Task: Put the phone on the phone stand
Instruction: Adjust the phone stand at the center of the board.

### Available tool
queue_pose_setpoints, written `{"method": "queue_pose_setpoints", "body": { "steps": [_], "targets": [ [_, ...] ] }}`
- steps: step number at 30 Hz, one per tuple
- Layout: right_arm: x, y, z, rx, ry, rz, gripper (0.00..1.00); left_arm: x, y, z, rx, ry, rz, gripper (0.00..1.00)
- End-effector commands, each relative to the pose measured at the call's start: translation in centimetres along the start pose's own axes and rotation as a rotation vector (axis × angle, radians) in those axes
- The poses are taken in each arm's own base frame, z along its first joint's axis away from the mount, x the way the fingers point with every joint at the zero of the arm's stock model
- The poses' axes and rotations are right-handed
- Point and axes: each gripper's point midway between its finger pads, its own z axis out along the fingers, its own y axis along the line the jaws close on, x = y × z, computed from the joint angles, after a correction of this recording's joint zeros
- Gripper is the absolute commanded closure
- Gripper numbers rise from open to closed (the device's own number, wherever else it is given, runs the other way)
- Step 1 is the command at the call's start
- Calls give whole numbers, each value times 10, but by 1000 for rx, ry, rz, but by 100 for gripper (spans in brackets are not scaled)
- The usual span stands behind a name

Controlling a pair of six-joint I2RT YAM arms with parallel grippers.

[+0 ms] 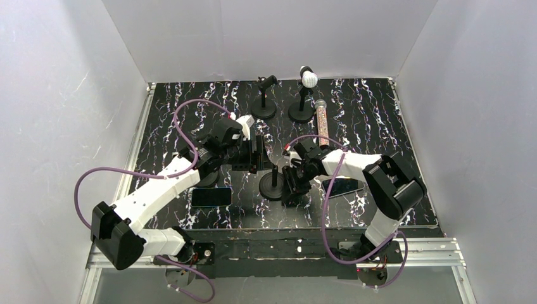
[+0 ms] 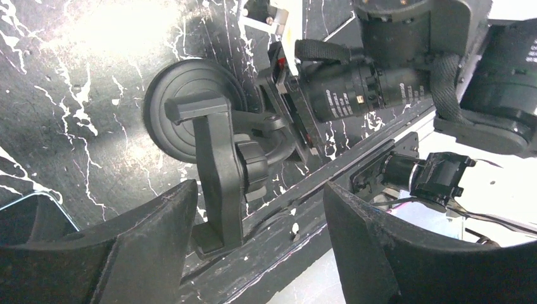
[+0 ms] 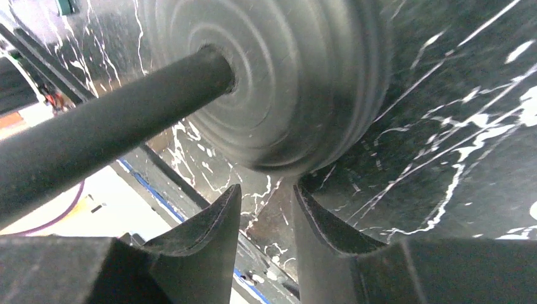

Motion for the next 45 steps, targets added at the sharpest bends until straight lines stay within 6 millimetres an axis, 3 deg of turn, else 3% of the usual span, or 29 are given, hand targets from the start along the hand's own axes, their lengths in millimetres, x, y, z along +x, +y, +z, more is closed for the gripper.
{"method": "queue_pose_setpoints", "body": {
  "steps": [1,7,14,22,29,38,45],
  "targets": [
    [18,12,-5,-22,20,-31,54,1,-4,-9,9,-30,-1,28],
    [18,12,10,-48,53,14,53,6,-6,-9,18,-30,-13,28],
    [-12,-1,17,4,-5,81,54,12,-8,-9,24,-20,-12,28],
    [-57,-23,2,30,-126,140,54,12,-11,-9,36,-17,-9,27],
    [-96,-23,-12,32,-199,110,54,14,-21,-3,65,-7,-10,27],
    [-112,-20,-17,38,-231,93,52,22,-32,7,97,3,-14,25],
    [-114,-20,-32,65,-261,66,50,23,-39,6,100,-9,11,20]
  ]
}}
